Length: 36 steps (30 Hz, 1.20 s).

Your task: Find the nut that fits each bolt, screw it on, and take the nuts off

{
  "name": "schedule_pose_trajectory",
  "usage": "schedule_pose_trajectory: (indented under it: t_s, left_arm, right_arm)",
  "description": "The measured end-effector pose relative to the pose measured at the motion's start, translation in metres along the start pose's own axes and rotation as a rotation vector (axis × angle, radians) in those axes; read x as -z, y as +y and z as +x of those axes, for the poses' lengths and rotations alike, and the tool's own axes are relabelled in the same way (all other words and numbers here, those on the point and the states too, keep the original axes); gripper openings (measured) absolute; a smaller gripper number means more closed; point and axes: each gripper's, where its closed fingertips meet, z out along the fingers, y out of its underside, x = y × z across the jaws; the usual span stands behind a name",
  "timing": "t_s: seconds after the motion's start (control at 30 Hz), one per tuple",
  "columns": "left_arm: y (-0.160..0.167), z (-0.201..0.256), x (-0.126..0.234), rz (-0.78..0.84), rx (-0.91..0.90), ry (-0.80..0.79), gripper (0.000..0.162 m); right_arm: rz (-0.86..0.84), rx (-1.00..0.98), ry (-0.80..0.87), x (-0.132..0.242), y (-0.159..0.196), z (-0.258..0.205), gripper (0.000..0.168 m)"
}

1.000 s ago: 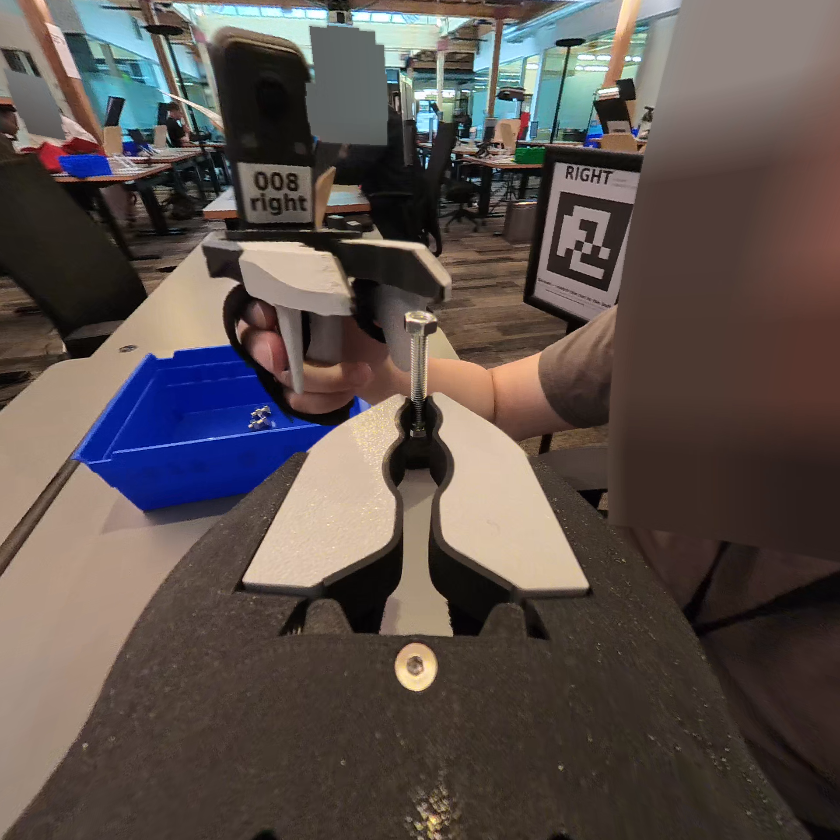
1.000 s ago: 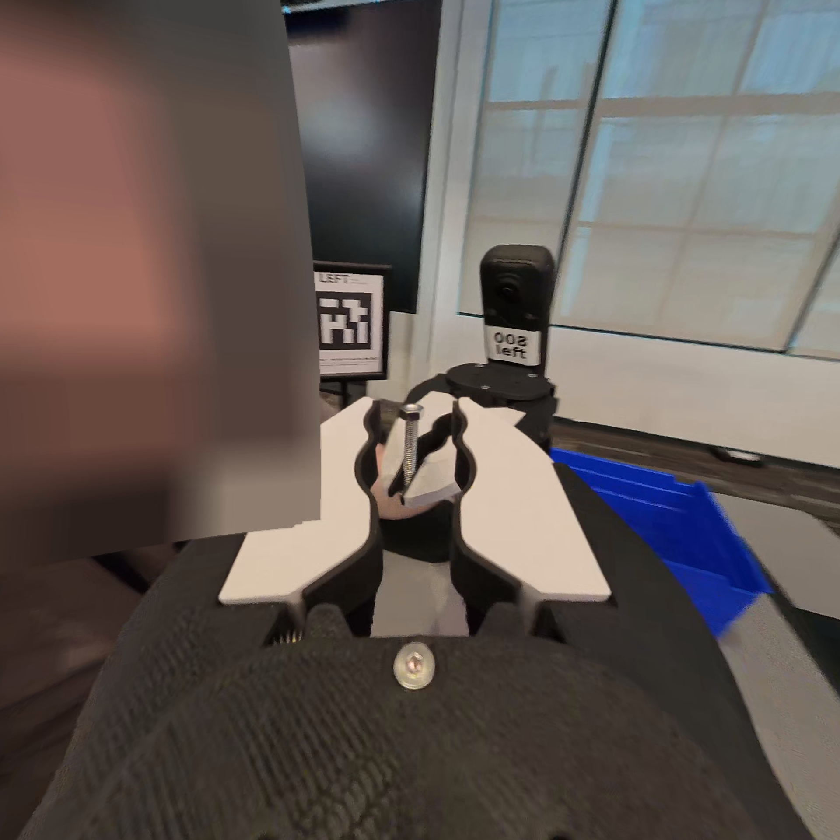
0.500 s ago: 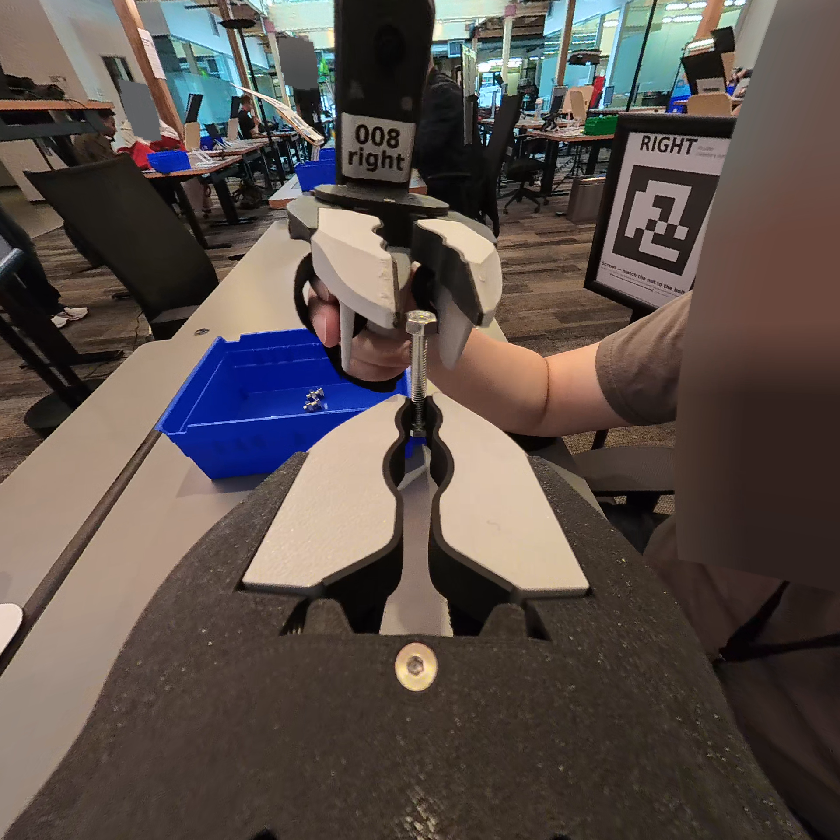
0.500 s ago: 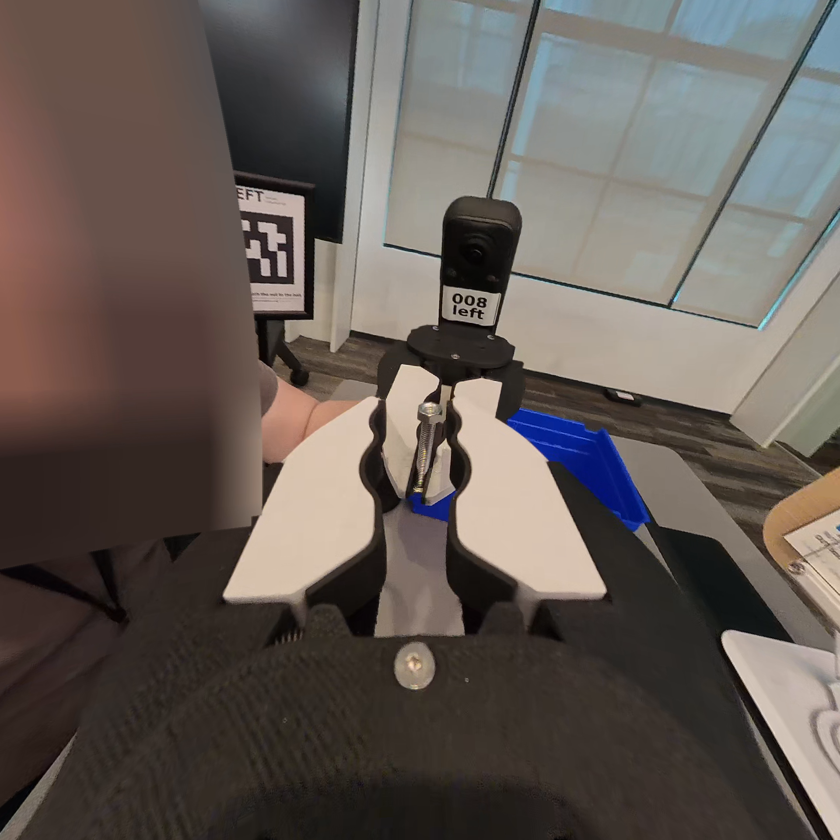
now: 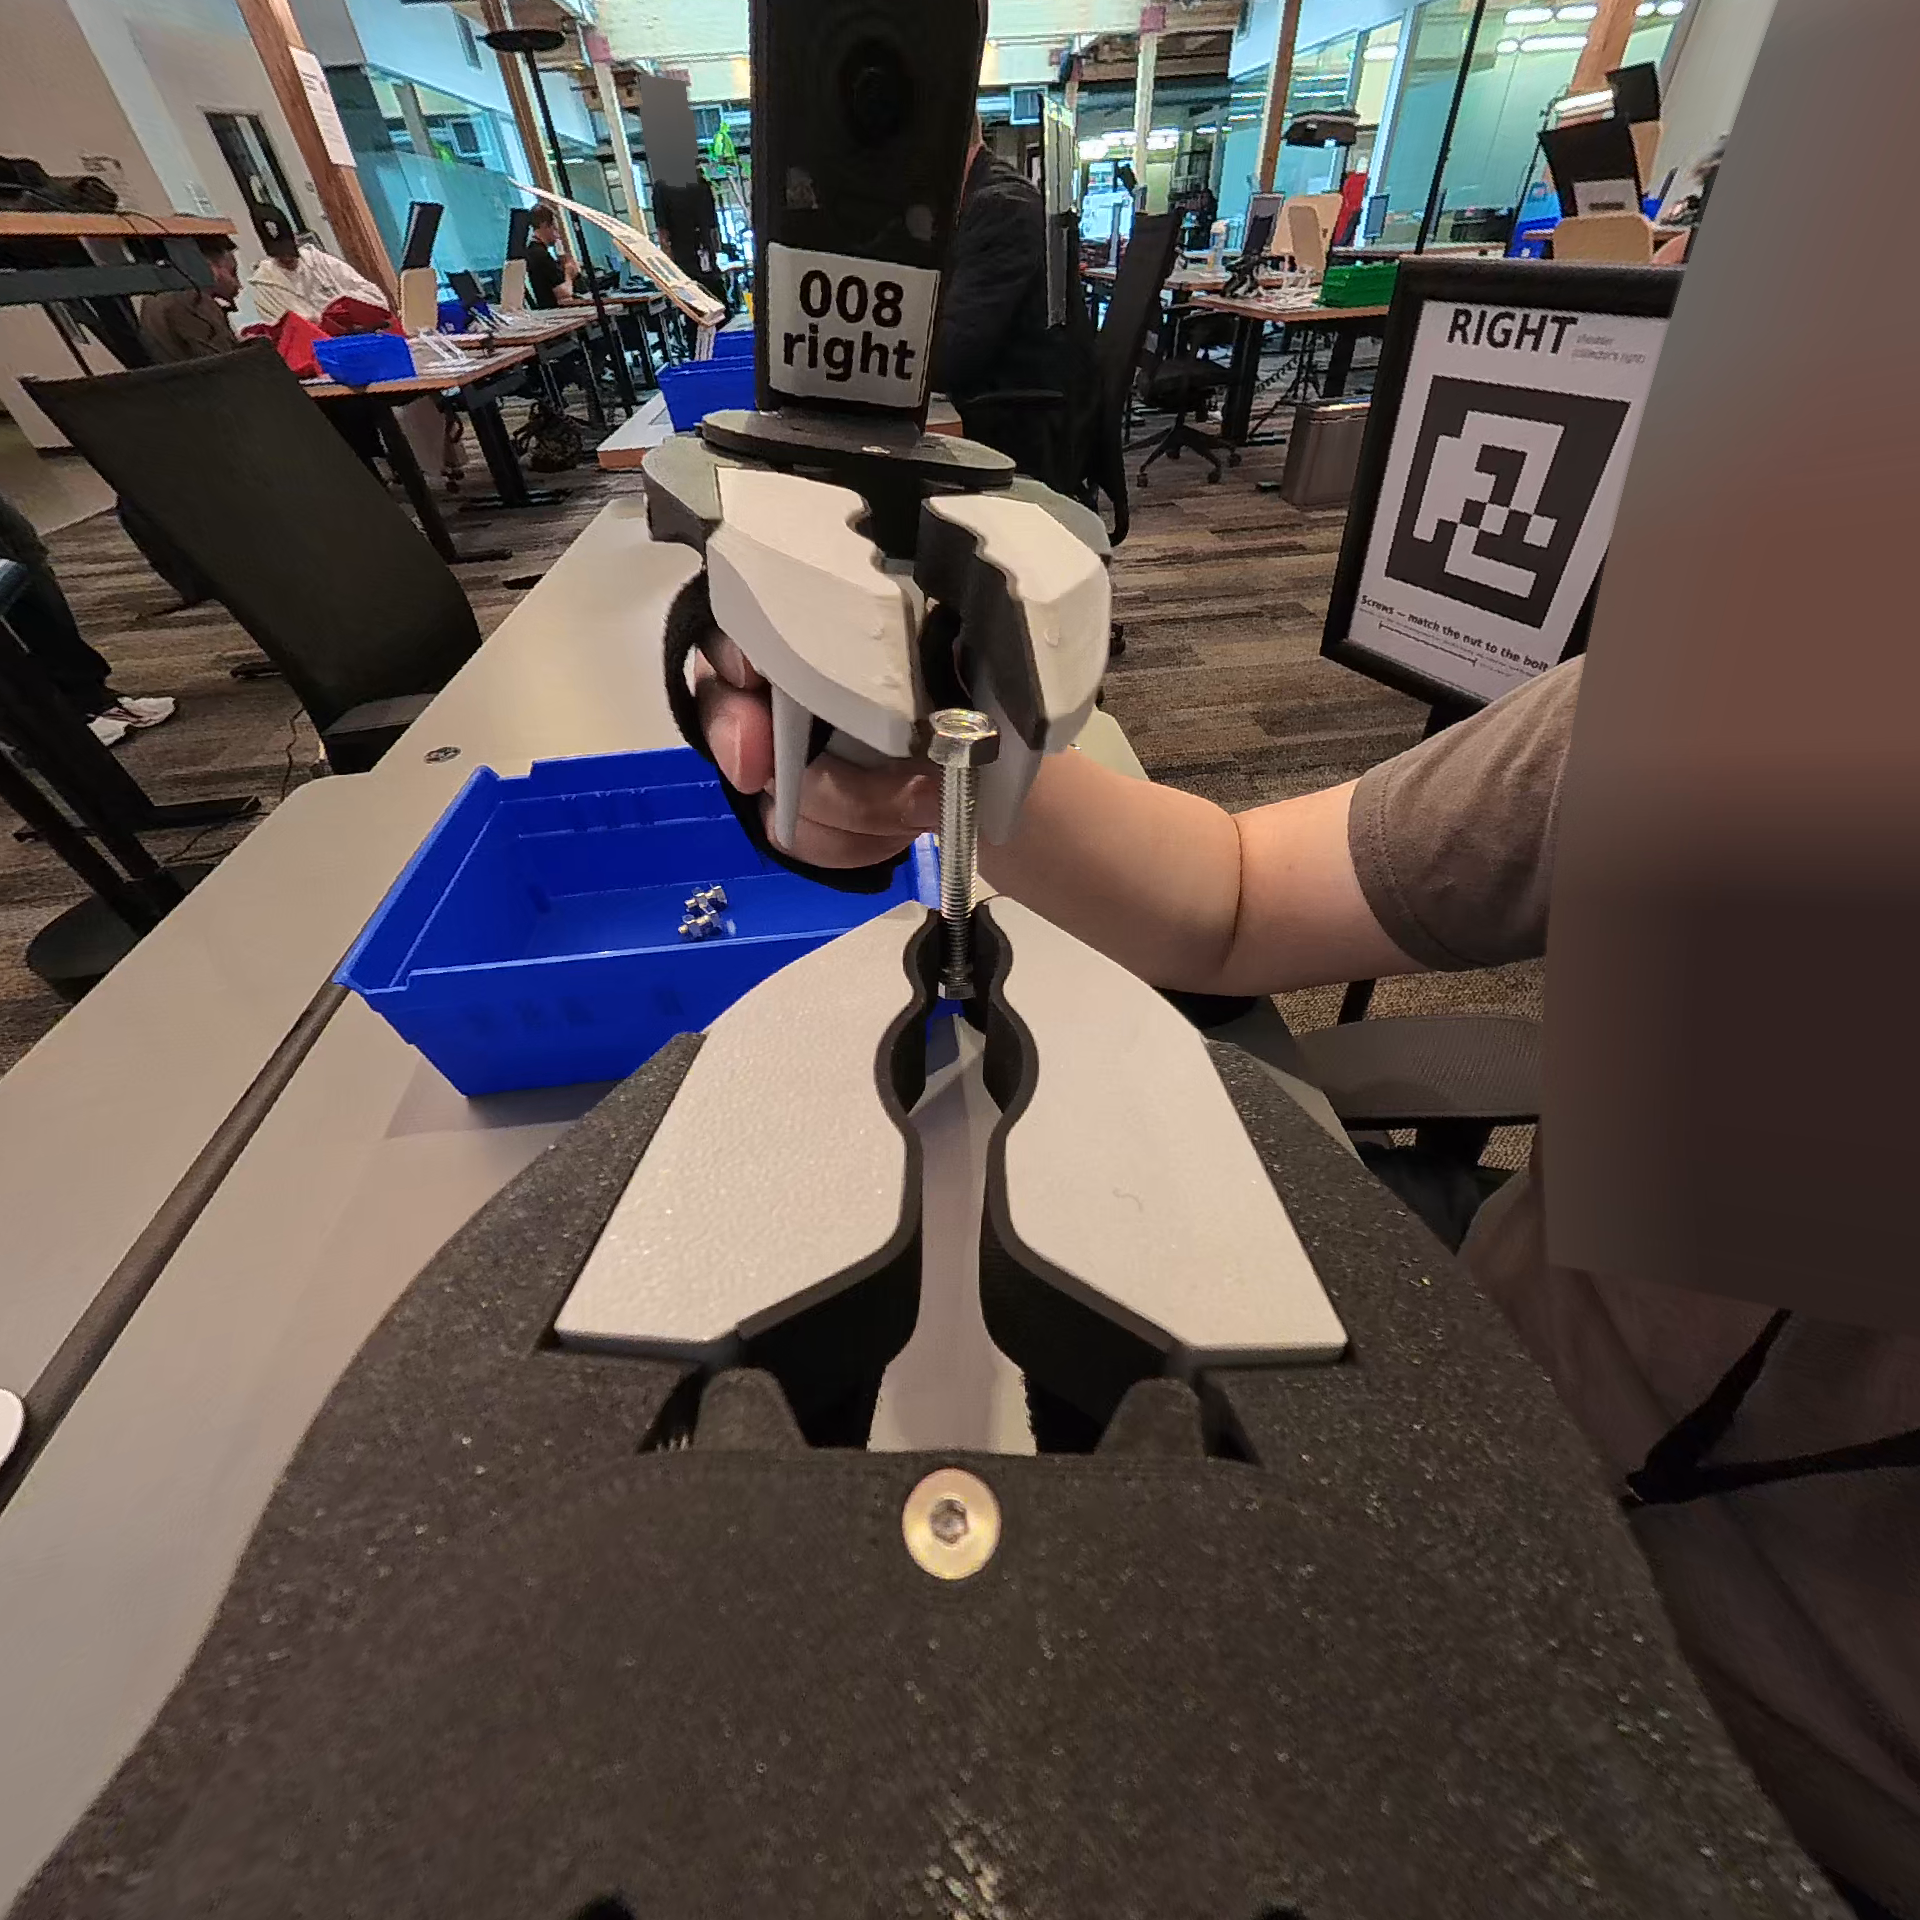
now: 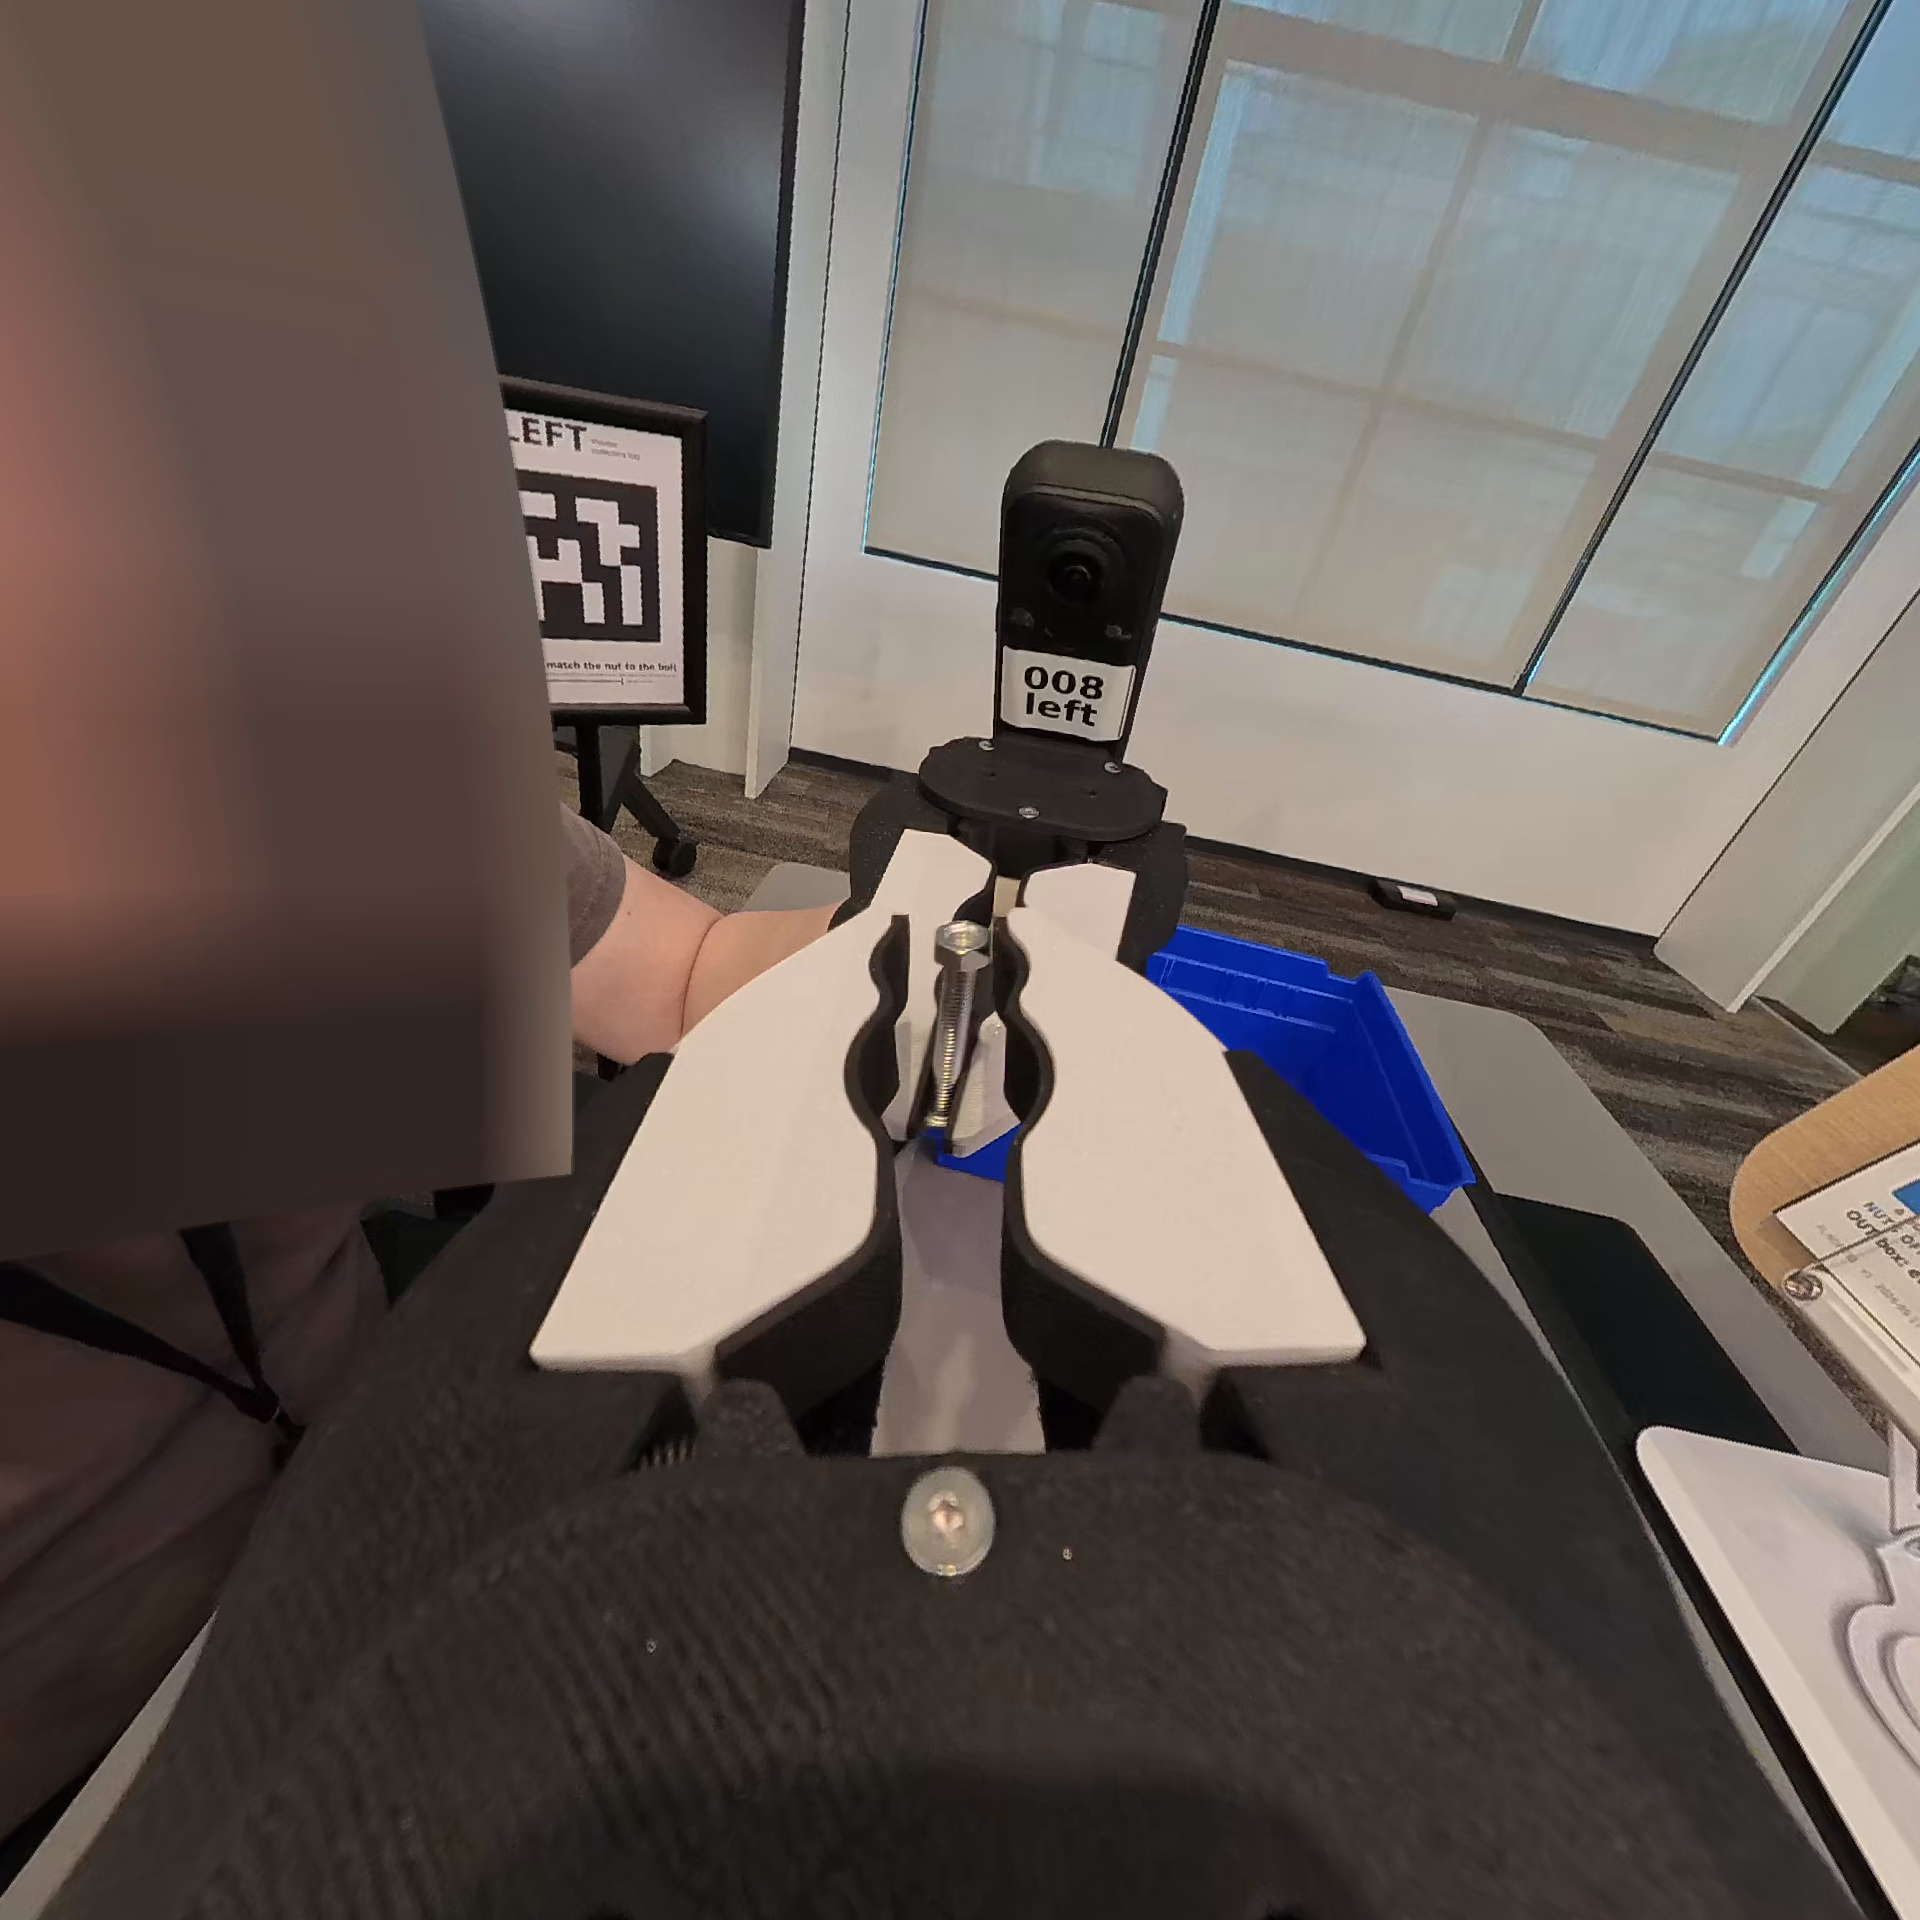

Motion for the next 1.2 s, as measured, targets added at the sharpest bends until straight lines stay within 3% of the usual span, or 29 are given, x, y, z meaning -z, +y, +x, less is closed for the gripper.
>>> schedule_pose_trajectory:
  t_s: [0.3, 0.6, 0.8, 0.93, 1.1, 1.2]
  left_arm:
    - [-0.001, -0.010, 0.002, -0.001, -0.009, -0.075, 0.005]
    - [0.003, -0.049, 0.015, -0.026, -0.008, -0.348, 0.005]
    - [0.007, -0.058, 0.019, -0.046, 0.010, -0.410, 0.005]
    - [0.006, -0.054, 0.017, -0.031, 0.034, -0.371, 0.005]
    - [0.004, -0.046, 0.015, -0.015, 0.051, -0.301, 0.005]
    - [0.000, -0.034, 0.011, 0.005, 0.054, -0.207, 0.005]
  right_arm:
    - [-0.010, -0.007, 0.061, 0.001, 0.003, 0.010, 0.011]
    - [0.003, -0.102, 0.364, -0.001, 0.009, 0.048, 0.011]
    - [-0.007, -0.101, 0.501, -0.002, 0.014, 0.058, 0.011]
    - [0.000, -0.121, 0.477, -0.002, 0.012, 0.056, 0.011]
    - [-0.008, -0.113, 0.411, 0.001, 0.005, 0.050, 0.037]
    - [0.031, -0.126, 0.295, 0.008, -0.008, 0.038, 0.039]
